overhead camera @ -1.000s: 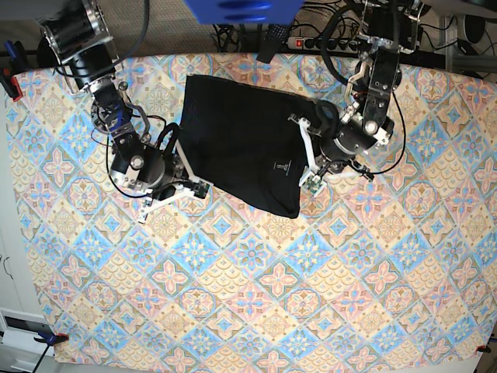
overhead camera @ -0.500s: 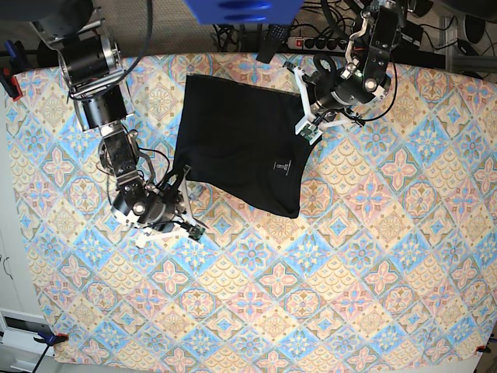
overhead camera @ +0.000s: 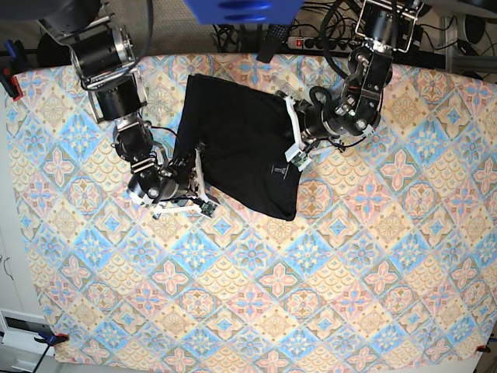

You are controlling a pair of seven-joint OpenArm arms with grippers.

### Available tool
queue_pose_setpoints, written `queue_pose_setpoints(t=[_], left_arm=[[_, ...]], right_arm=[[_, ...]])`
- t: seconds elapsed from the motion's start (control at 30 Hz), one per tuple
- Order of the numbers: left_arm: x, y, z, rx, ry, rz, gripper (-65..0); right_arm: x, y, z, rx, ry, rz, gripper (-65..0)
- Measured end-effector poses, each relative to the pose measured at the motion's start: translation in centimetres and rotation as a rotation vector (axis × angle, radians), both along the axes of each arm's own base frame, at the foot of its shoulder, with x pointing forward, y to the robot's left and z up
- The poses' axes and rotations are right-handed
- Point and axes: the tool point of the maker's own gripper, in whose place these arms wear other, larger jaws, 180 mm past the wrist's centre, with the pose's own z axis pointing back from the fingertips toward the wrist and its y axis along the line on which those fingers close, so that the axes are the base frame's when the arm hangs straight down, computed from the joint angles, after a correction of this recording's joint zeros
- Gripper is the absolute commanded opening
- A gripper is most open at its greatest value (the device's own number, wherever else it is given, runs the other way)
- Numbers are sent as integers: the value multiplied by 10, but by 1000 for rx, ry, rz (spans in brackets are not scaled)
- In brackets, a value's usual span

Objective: Fold the T-shirt properly
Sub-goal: 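Press the bundle edges with both grippers, then raise the left gripper away, then grasp the folded shirt with the right gripper and drag it toward the right arm's side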

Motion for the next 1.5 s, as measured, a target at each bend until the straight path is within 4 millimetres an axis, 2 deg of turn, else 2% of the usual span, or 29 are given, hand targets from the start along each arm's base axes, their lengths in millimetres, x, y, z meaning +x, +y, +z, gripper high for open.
queue_pose_setpoints(t=[0.23, 0.37, 0.43, 0.57, 0.63, 0.73, 0.77, 0.83, 0.93, 1.03, 1.13, 1.27, 1.43, 1.5], left_arm=[[37, 1, 3, 9, -31, 4, -646], [70, 14, 10, 77, -78, 28, -646], [79, 16, 13, 122, -102, 0, -646], [96, 0, 25, 111, -168, -49, -645], [100, -4, 27, 110, -177, -53, -646], [107, -1, 30, 115, -192, -2, -647], [109, 1, 31, 116, -193, 16, -647], [113, 6, 38, 123, -218, 55, -647], [123, 14, 63, 77, -289, 148, -647], [122, 48, 78, 74, -322, 295, -647], [102, 88, 87, 72, -337, 436, -647], [74, 139, 96, 119, -356, 577, -647], [37, 163, 100, 113, -344, 714, -647], [27, 169, 101, 121, -342, 736, -647]], right_arm=[[-40, -36, 6, -124, 3, 37, -569], [-58, -42, 15, -158, -8, 71, -569], [-67, -51, 19, -200, -8, 84, -569], [-72, -59, 32, -216, -43, 84, -569], [-72, -60, 46, -184, -82, 45, -569], [-71, -71, 66, -203, -142, 12, -569], [-70, -69, 73, -199, -164, 16, -569], [-73, -60, 84, -176, -198, 33, -569], [-88, -40, 79, -122, -177, 48, -592], [-102, -1, 72, -53, -143, 77, -620], [-99, 44, 82, 61, -164, 86, -623], [-100, 75, 88, 129, -163, 96, -622], [-75, 115, 100, 223, -184, 74, -622], [-73, 129, 97, 241, -163, 81, -622]])
